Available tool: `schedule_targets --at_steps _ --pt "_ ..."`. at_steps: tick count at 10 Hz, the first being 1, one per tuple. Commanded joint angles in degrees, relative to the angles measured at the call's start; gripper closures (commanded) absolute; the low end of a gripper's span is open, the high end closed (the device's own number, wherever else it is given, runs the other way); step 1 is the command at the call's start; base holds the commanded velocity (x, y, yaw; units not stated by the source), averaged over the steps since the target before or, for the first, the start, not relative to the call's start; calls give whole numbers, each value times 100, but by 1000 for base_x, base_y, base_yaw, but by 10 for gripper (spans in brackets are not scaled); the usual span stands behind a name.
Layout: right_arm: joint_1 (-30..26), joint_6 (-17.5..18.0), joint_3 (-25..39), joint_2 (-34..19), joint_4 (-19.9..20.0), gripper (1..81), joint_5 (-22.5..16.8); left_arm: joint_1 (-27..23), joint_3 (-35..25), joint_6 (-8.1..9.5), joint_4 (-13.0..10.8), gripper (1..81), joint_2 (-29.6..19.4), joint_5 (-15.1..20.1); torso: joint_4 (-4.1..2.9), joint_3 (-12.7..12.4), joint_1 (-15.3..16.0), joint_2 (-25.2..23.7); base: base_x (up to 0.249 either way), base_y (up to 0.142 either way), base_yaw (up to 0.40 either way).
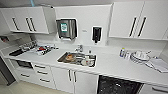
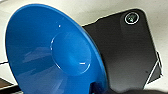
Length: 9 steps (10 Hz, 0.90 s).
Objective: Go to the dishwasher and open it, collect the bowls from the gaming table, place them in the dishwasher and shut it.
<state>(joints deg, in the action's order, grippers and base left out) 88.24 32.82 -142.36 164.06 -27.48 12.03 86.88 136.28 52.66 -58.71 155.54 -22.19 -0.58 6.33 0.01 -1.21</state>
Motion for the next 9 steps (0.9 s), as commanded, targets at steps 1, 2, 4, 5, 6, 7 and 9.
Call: schedule_targets --at_steps 1,2,4,5,6,7,9 --pt "-135 -74 131 42 -205 811 -219 -202 -40 -2 -62 811 -120 92 0 0 0 0 136 -74 0" --pt "-135 -74 131 42 -205 811 -210 -202 -40 -2 -62 811 -128 92 0 0 0 0 136 -74 0" --pt "-143 -74 131 42 -205 811 -219 -202 -40 -2 -62 811 -128 92 0 0 0 0 123 -75 0" --pt "-143 -74 131 50 -205 811 -218 -202 -40 -2 -62 811 -137 92 0 0 2 0 98 -75 0" --pt "-152 -74 131 50 -205 811 -218 -202 -40 -2 -62 811 -137 83 0 0 5 2 84 -75 0" --pt "-152 -74 131 50 -205 811 -219 -210 -40 -2 -62 811 -137 83 0 0 2 2 0 -63 0" --pt "-152 -74 122 50 -205 811 -219 -202 -40 -2 -62 811 -137 83 0 2 7 4 0 0 0"
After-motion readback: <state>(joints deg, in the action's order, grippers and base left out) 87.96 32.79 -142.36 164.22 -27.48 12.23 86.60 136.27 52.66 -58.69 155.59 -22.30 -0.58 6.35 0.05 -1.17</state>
